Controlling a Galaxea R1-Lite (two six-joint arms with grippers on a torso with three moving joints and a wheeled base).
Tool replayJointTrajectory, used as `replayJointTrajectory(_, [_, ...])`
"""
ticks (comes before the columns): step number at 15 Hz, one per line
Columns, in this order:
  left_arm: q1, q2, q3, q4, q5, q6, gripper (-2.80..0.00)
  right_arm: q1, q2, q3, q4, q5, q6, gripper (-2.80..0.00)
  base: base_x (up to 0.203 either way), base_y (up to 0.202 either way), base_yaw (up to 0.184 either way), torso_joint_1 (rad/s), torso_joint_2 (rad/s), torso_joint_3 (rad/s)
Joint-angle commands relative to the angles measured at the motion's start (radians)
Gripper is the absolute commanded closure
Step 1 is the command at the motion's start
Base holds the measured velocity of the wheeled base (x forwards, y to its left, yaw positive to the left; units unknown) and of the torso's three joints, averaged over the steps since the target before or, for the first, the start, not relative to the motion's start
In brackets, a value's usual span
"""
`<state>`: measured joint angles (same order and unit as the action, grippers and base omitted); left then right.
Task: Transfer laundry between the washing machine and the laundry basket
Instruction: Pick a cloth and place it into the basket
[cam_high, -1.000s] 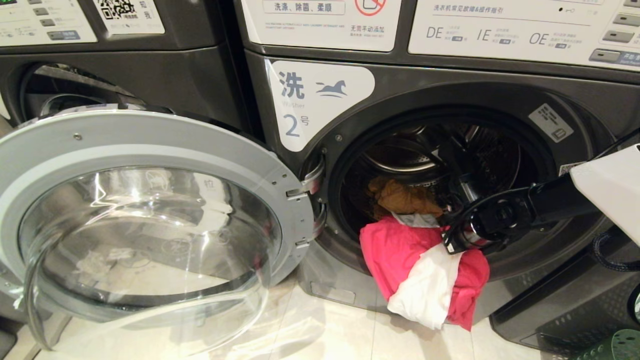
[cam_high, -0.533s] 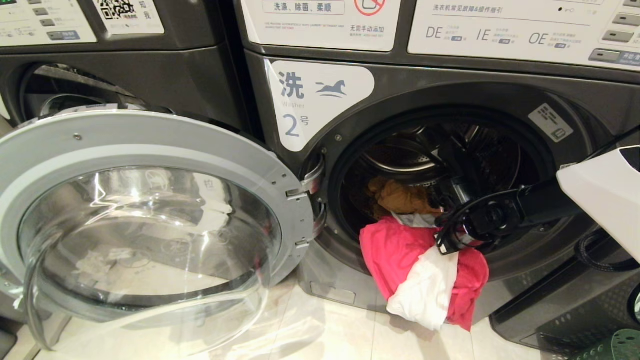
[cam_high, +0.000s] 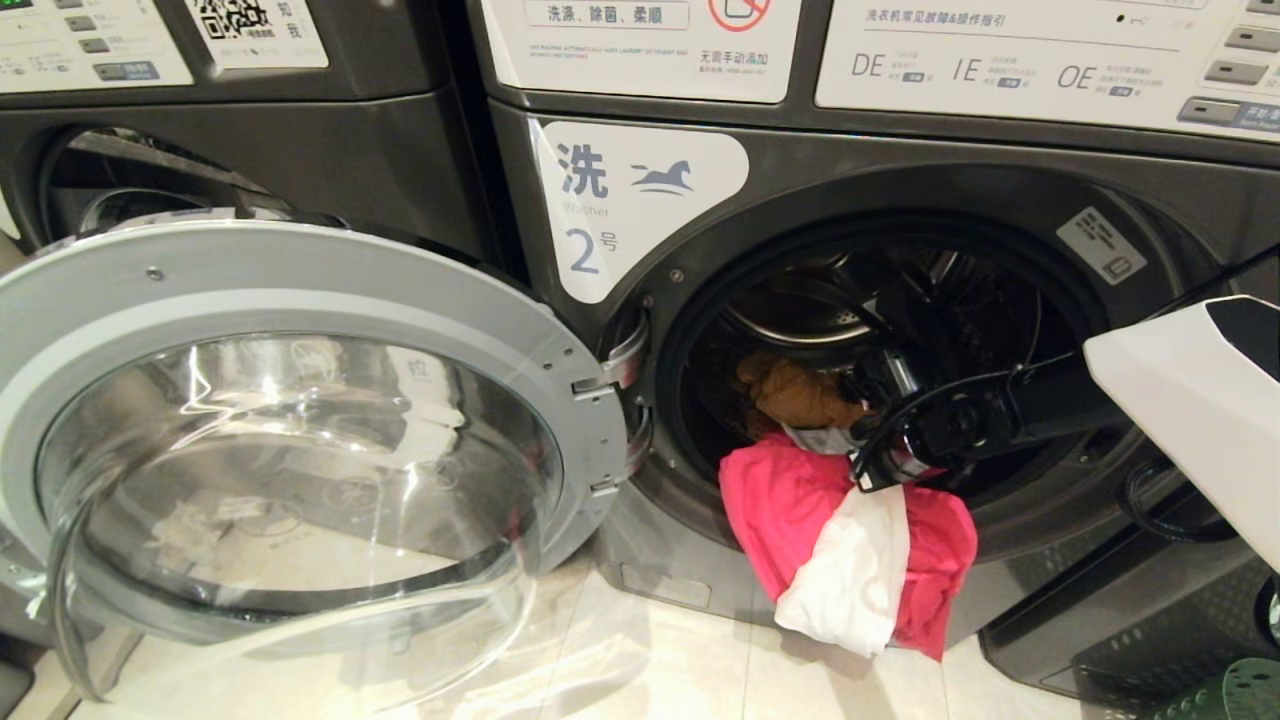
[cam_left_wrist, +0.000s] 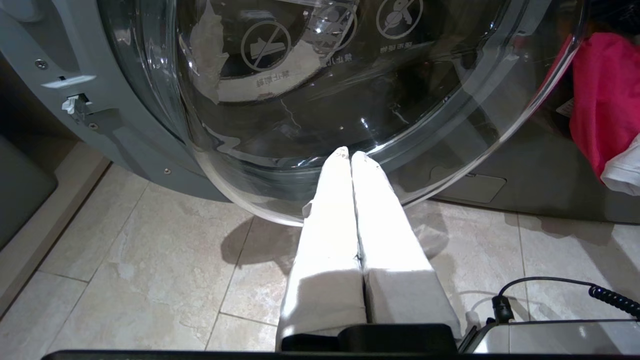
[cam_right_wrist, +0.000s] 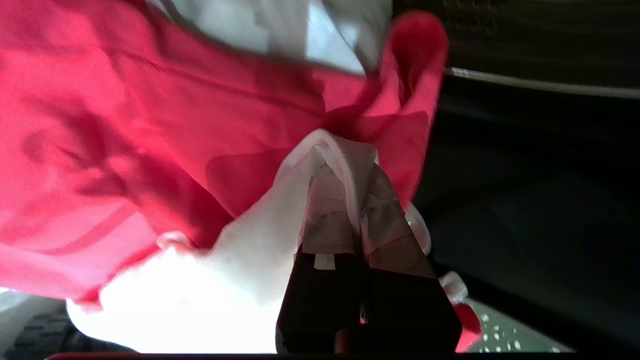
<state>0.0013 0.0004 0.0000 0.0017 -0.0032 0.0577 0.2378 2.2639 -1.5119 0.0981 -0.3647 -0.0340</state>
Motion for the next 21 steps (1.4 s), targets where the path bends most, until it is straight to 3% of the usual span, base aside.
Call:
replayJointTrajectory(1, [0.0, 0.0, 0.0, 0.0, 0.0, 0.001, 0.0, 0.001, 0.008, -0.014, 0.0, -0.003, -0.001, 0.0, 0.0, 0.0, 0.0, 0.0, 0.0, 0.0])
replayJointTrajectory(6, [0.0, 0.0, 0.0, 0.0, 0.0, 0.001, 0.0, 0.0, 0.017, -0.016, 0.002, -0.007, -0.004, 0.0, 0.0, 0.0, 0.0, 0.0, 0.0, 0.0])
replayJointTrajectory(7, [0.0, 0.0, 0.0, 0.0, 0.0, 0.001, 0.0, 0.0, 0.019, -0.016, 0.002, -0.008, -0.004, -2.8, 0.0, 0.0, 0.0, 0.0, 0.0, 0.0])
replayJointTrajectory(12, [0.0, 0.0, 0.0, 0.0, 0.0, 0.001, 0.0, 0.0, 0.032, -0.022, 0.002, -0.046, 0.0, -2.8, 0.0, 0.0, 0.0, 0.0, 0.0, 0.0])
replayJointTrajectory(21, [0.0, 0.0, 0.0, 0.0, 0.0, 0.001, 0.0, -0.023, 0.078, -0.031, 0.004, -0.039, 0.027, -2.8, 0.0, 0.0, 0.0, 0.0, 0.0, 0.0])
